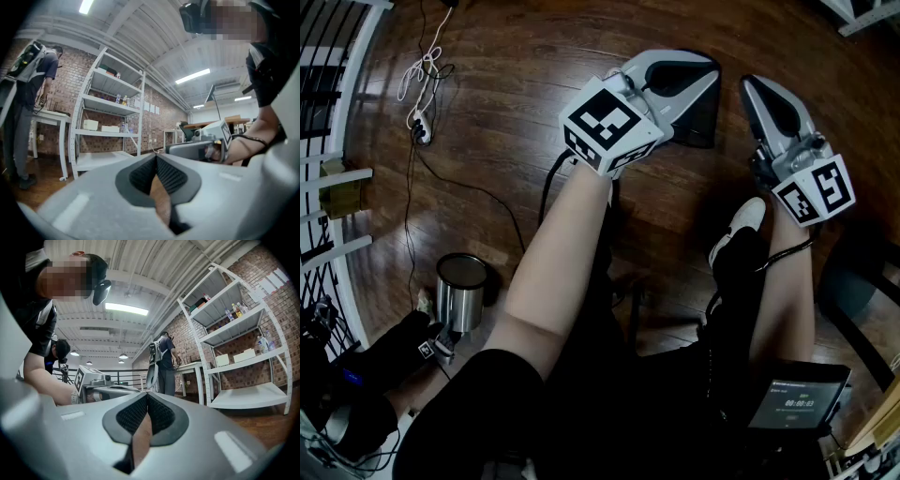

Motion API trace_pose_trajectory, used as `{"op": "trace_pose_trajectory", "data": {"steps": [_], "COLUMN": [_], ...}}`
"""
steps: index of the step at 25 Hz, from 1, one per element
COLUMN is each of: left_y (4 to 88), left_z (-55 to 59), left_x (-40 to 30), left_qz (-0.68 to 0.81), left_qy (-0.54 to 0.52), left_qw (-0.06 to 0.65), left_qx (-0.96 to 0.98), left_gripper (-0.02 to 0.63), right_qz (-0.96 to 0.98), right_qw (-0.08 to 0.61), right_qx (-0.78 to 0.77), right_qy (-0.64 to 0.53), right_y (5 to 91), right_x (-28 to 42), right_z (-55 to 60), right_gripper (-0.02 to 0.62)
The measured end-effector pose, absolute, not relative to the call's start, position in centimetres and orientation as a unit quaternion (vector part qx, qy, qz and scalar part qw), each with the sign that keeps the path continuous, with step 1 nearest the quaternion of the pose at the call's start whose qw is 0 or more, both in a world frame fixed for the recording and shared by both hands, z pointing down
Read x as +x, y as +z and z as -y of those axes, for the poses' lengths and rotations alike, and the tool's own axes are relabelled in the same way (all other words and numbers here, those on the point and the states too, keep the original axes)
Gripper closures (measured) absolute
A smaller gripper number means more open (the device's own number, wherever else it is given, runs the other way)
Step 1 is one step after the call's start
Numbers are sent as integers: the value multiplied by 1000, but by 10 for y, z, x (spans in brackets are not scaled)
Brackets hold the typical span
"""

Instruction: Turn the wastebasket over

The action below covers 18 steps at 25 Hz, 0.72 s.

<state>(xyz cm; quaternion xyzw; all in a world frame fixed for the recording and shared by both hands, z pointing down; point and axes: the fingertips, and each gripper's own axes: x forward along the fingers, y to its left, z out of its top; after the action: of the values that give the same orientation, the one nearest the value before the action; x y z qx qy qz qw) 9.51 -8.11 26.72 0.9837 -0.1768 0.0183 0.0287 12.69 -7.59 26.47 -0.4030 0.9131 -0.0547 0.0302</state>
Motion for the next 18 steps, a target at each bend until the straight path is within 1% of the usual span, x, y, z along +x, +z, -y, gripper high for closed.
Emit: {"op": "trace_pose_trajectory", "data": {"steps": [8,14,18], "left_y": [251,249,244], "left_z": [100,121,108], "left_x": [94,101,107], "left_qz": [176,172,163], "left_qy": [8,15,11], "left_qw": [26,18,20], "left_qx": [984,985,986], "left_gripper": [606,606,606], "right_qz": [-912,-909,-905], "right_qw": [20,18,13], "right_qx": [-405,-415,-423], "right_qy": [-52,-49,-45], "right_y": [266,271,268], "right_x": [121,131,137], "right_z": [91,112,100], "right_gripper": [584,584,584]}}
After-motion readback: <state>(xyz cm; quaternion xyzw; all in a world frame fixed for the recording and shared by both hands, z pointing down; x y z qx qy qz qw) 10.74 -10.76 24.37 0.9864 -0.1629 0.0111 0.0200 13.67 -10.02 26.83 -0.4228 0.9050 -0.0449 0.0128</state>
